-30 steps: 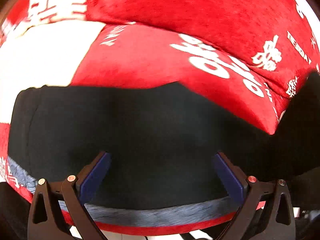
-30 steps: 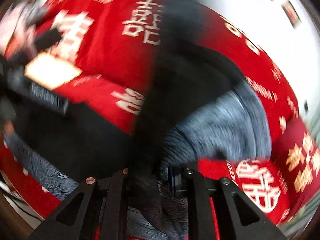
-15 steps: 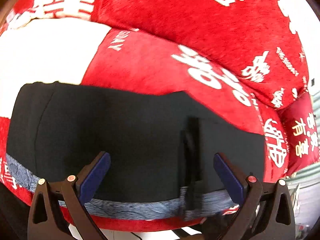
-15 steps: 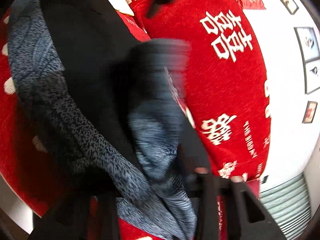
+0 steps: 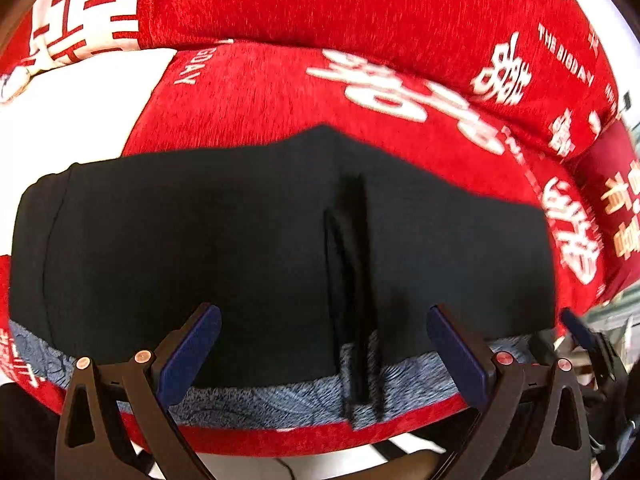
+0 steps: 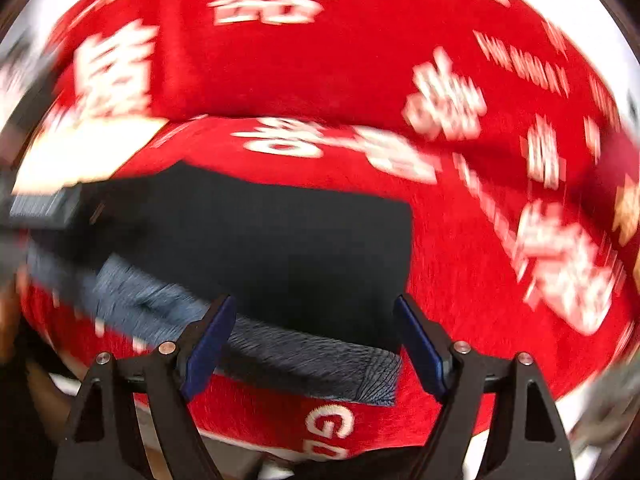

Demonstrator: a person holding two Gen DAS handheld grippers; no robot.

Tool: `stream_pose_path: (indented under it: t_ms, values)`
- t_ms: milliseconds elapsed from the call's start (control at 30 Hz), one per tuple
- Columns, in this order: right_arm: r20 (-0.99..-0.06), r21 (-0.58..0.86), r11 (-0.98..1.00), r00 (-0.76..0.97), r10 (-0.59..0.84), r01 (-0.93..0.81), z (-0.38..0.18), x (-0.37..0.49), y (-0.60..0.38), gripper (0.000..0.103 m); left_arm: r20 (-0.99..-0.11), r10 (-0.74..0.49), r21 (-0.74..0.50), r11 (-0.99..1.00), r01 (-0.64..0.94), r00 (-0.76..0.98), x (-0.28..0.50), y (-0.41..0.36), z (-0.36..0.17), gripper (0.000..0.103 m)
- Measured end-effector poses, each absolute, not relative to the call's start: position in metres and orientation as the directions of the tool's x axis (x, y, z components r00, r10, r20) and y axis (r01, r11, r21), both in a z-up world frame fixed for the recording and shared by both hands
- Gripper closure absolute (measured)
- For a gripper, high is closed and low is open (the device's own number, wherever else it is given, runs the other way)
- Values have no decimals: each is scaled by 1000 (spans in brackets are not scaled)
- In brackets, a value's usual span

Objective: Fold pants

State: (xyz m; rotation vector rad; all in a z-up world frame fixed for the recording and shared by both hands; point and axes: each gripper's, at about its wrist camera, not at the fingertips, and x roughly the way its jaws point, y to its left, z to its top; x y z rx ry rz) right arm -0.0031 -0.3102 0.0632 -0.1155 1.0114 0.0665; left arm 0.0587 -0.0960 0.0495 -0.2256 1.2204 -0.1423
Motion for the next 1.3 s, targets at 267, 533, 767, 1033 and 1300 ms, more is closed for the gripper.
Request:
stream_pose_path:
  t_ms: [267, 533, 767, 1033, 1300]
  values:
    - [-866, -97, 990, 499, -33, -104, 62, -14, -310, 24, -892, -246, -242, 968, 58, 380, 41, -114, 64, 0]
    - [-903, 24, 981, 418, 105, -195, 41, 11, -298, 25, -946, -80, -36, 989, 143, 314, 26, -151, 28, 0]
    - [-844, 141, 979, 499, 197, -148, 70, 68, -322, 24, -948, -75, -37, 991, 127, 310, 25, -152, 26, 0]
    - [-882, 249, 961, 382, 277, -122, 36, 129, -344, 18, -949, -113, -77, 989, 129, 296, 26, -146, 25, 0]
    - [-765, 524, 852, 432, 477, -11, 56, 128, -406, 18, -946, -103, -69, 990, 120, 306, 28, -148, 24, 0]
